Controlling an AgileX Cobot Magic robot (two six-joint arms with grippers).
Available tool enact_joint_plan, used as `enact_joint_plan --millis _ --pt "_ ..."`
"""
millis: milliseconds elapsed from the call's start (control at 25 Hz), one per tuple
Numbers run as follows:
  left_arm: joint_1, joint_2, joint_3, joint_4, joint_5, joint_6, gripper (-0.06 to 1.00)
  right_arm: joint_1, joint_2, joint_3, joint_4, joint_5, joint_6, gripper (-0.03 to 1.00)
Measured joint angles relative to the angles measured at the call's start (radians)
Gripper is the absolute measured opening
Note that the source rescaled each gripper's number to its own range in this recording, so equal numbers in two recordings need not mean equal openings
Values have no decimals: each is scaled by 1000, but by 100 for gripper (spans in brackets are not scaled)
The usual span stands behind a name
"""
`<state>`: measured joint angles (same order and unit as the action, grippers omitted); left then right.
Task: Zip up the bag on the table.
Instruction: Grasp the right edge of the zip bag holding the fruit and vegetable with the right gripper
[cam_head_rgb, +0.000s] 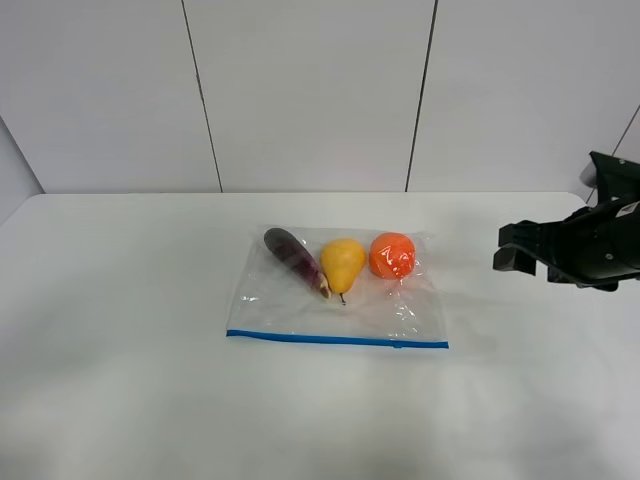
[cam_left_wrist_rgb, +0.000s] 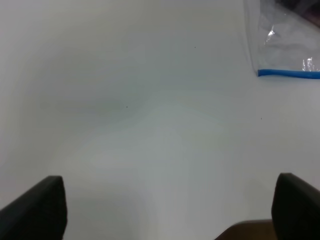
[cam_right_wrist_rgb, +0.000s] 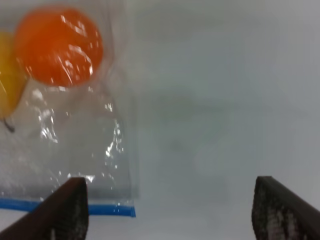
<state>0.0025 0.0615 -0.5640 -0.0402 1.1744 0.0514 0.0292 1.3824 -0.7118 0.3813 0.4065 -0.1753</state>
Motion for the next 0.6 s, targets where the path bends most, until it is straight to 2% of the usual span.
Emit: enact_joint_plan --millis 280,600 --pt "0 0 0 0 0 0 100 0 152 0 223 9 -221 77" --pt "0 0 0 0 0 0 100 0 264 -1 470 71 -457 77"
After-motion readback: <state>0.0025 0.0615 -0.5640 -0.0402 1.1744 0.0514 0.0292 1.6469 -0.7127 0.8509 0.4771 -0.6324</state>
